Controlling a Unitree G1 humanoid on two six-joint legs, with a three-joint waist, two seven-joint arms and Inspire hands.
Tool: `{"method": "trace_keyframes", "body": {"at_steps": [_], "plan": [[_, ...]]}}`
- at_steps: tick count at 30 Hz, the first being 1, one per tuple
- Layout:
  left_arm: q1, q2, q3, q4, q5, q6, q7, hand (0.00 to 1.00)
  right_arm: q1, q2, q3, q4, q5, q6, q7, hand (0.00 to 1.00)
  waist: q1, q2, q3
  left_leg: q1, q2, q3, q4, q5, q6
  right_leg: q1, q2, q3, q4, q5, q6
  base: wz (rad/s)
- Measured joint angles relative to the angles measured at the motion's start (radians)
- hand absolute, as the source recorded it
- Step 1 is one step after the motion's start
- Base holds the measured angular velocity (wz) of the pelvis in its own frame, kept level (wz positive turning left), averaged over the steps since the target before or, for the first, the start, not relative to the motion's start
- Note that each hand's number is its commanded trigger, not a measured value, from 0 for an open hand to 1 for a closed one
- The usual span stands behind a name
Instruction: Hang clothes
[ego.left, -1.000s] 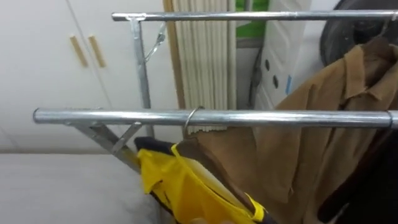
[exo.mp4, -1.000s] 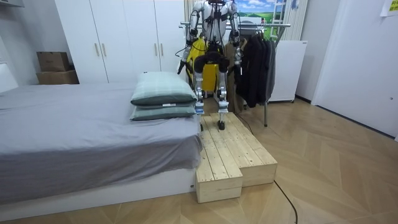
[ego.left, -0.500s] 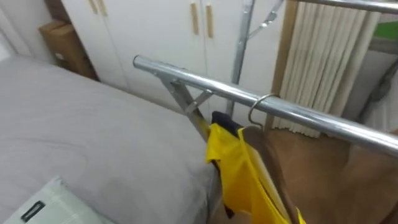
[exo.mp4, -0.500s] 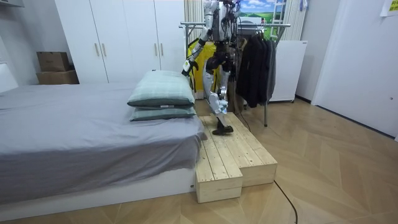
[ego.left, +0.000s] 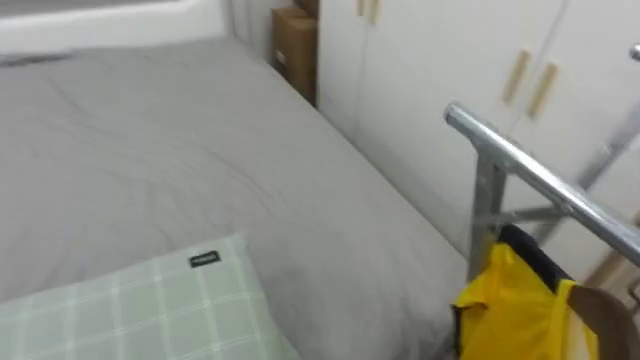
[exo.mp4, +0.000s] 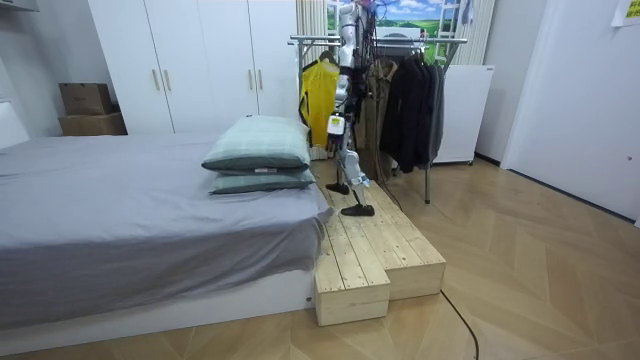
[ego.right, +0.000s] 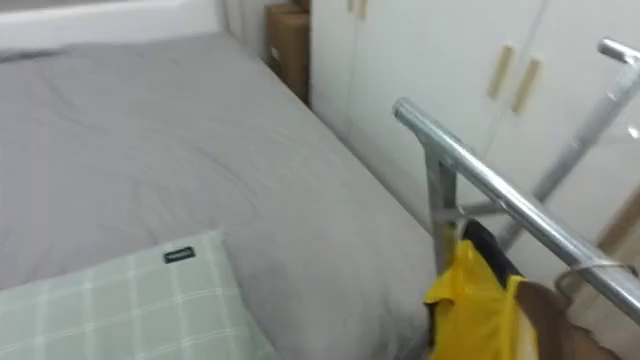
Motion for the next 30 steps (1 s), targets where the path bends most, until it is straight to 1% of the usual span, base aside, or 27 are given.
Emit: {"method": "trace_keyframes", "body": {"at_steps": [1, 2, 3, 4, 5, 6, 7, 8, 9, 10, 11, 12, 14, 16, 18, 20, 21, 23, 27, 30], "plan": [[0.011, -0.011, 0.007, 0.000, 0.009, 0.006, -0.002, 0.00, -0.004, -0.008, 0.001, 0.005, 0.000, 0.000, 0.000, 0.00, 0.012, 0.008, -0.0010, 0.000, -0.014, -0.008, -0.005, 0.007, 0.002, 0.006, -0.014, -0.005, -0.002, 0.000, 0.000, 0.89], [0.031, -0.022, 0.014, 0.000, 0.016, 0.025, -0.012, 0.00, -0.011, -0.024, 0.004, 0.014, 0.001, 0.006, -0.002, 0.00, 0.021, 0.015, -0.0019, 0.000, -0.037, -0.034, -0.014, 0.023, 0.016, 0.020, -0.036, -0.019, -0.005, 0.001, 0.003, 0.84], [0.045, -0.020, 0.014, 0.000, 0.017, 0.040, -0.015, 0.00, -0.004, -0.026, 0.008, 0.013, 0.013, 0.009, -0.003, 0.00, 0.017, 0.009, -0.0042, -0.003, -0.060, -0.072, -0.019, 0.035, 0.026, 0.033, -0.059, -0.027, -0.001, -0.001, 0.007, 0.91], [0.050, -0.017, 0.014, 0.000, 0.020, 0.044, -0.013, 0.00, 0.001, -0.024, 0.015, 0.011, 0.025, 0.011, -0.003, 0.00, 0.014, 0.002, -0.0065, -0.007, -0.069, -0.089, -0.019, 0.037, 0.027, 0.037, -0.067, -0.027, 0.007, -0.004, 0.012, 1.00], [0.053, -0.009, 0.012, -0.002, 0.035, 0.051, -0.006, 0.00, 0.009, -0.017, 0.026, 0.008, 0.045, 0.020, -0.003, 0.00, 0.008, -0.014, -0.0103, -0.016, -0.081, -0.113, -0.012, 0.039, 0.028, 0.047, -0.076, -0.016, 0.016, -0.012, 0.019, 0.87], [0.052, -0.003, 0.012, -0.009, 0.036, 0.057, 0.004, 0.00, 0.009, -0.009, 0.033, 0.008, 0.059, 0.031, -0.001, 0.00, 0.010, -0.030, -0.0124, -0.022, -0.088, -0.119, -0.009, 0.040, 0.027, 0.050, -0.079, 0.025, 0.025, -0.019, 0.021, 0.76], [0.052, -0.001, 0.012, -0.014, 0.036, 0.058, 0.010, 0.00, 0.009, -0.005, 0.035, 0.009, 0.065, 0.031, 0.000, 0.00, 0.011, -0.039, -0.0148, -0.023, -0.091, -0.120, -0.009, 0.041, 0.026, 0.053, -0.080, 0.049, 0.027, -0.020, 0.021, 0.56], [0.050, -0.002, 0.015, -0.017, 0.036, 0.061, 0.014, 0.00, 0.009, 0.003, 0.035, 0.009, 0.074, 0.032, 0.002, 0.00, 0.013, -0.054, -0.0206, -0.022, -0.097, -0.131, -0.008, 0.044, 0.027, 0.065, -0.079, 0.071, 0.023, -0.020, 0.021, 0.44], [0.044, -0.004, 0.015, -0.018, 0.036, 0.063, 0.013, 0.00, 0.007, 0.008, 0.035, 0.010, 0.079, 0.031, 0.006, 0.00, 0.014, -0.061, -0.0237, -0.017, -0.101, -0.141, -0.005, 0.045, 0.028, 0.086, -0.076, 0.082, 0.005, -0.021, 0.022, 0.36], [0.043, -0.006, 0.015, -0.019, 0.036, 0.063, 0.012, 0.00, 0.006, 0.009, 0.035, 0.011, 0.081, 0.031, 0.007, 0.00, 0.016, -0.067, -0.0230, -0.014, -0.102, -0.142, -0.004, 0.044, 0.028, 0.094, -0.075, 0.082, -0.002, -0.021, 0.025, 0.16], [0.042, -0.011, 0.015, -0.023, 0.036, 0.063, 0.012, 0.00, 0.001, 0.010, 0.035, 0.006, 0.080, 0.031, 0.006, 0.00, 0.021, -0.065, -0.0258, -0.008, -0.103, -0.142, -0.003, 0.043, 0.031, 0.102, -0.074, 0.084, -0.012, -0.016, 0.024, -0.05], [0.041, -0.013, 0.015, -0.028, 0.037, 0.064, 0.014, 0.00, 0.003, 0.011, 0.040, -0.005, 0.079, 0.031, 0.005, 0.00, 0.032, -0.068, -0.0252, -0.002, -0.104, -0.139, -0.003, 0.040, 0.036, 0.105, -0.074, 0.090, -0.012, -0.014, 0.022, -0.12], [0.040, -0.013, 0.016, -0.031, 0.040, 0.066, 0.022, 0.00, 0.004, 0.011, 0.048, -0.020, 0.076, 0.031, 0.003, 0.00, 0.040, -0.068, -0.0247, 0.002, -0.104, -0.135, -0.001, 0.035, 0.040, 0.106, -0.070, 0.112, -0.012, -0.010, 0.022, -0.09], [0.032, -0.013, 0.016, -0.033, 0.040, 0.074, 0.036, 0.00, 0.004, 0.012, 0.061, -0.029, 0.070, 0.029, -0.004, 0.00, 0.042, -0.069, -0.0235, 0.005, -0.102, -0.134, 0.001, 0.031, 0.041, 0.106, -0.064, 0.131, -0.011, 0.007, 0.024, 0.00], [0.027, -0.016, 0.016, -0.041, 0.052, 0.076, 0.055, 0.00, 0.004, 0.013, 0.064, -0.027, 0.053, 0.019, -0.005, 0.00, 0.042, -0.067, -0.0225, 0.015, -0.101, -0.131, -0.002, 0.029, 0.037, 0.112, -0.060, 0.137, -0.010, 0.012, 0.027, -0.05], [0.027, -0.017, 0.017, -0.047, 0.056, 0.076, 0.062, 0.00, 0.009, 0.017, 0.063, -0.027, 0.053, 0.018, -0.005, 0.00, 0.040, -0.063, -0.0241, 0.021, -0.098, -0.131, -0.002, 0.030, 0.038, 0.121, -0.057, 0.138, -0.014, 0.010, 0.029, -0.03], [0.026, -0.019, 0.016, -0.060, 0.058, 0.076, 0.070, 0.00, 0.013, 0.018, 0.064, -0.027, 0.054, 0.017, -0.005, 0.00, 0.040, -0.067, -0.0219, 0.021, -0.097, -0.131, -0.002, 0.032, 0.041, 0.123, -0.054, 0.138, -0.019, 0.010, 0.029, 0.00], [0.027, -0.020, 0.016, -0.078, 0.058, 0.075, 0.079, 0.00, 0.021, 0.018, 0.063, -0.027, 0.054, 0.018, -0.005, 0.00, 0.041, -0.066, -0.0213, 0.021, -0.092, -0.131, -0.005, 0.033, 0.040, 0.123, -0.051, 0.137, -0.023, 0.010, 0.029, 0.00], [0.029, -0.019, 0.016, -0.116, 0.058, 0.069, 0.096, 0.00, 0.035, 0.017, 0.062, -0.032, 0.054, 0.019, -0.004, 0.00, 0.042, -0.064, -0.0200, 0.023, -0.080, -0.132, -0.010, 0.028, 0.032, 0.123, -0.037, 0.137, -0.027, 0.010, 0.029, 0.00], [0.030, -0.019, 0.016, -0.125, 0.064, 0.061, 0.099, 0.00, 0.039, 0.017, 0.063, -0.033, 0.054, 0.018, -0.004, 0.00, 0.042, -0.064, -0.0185, 0.024, -0.077, -0.135, -0.012, 0.029, 0.029, 0.124, -0.033, 0.137, -0.027, 0.009, 0.028, 0.00]]}}
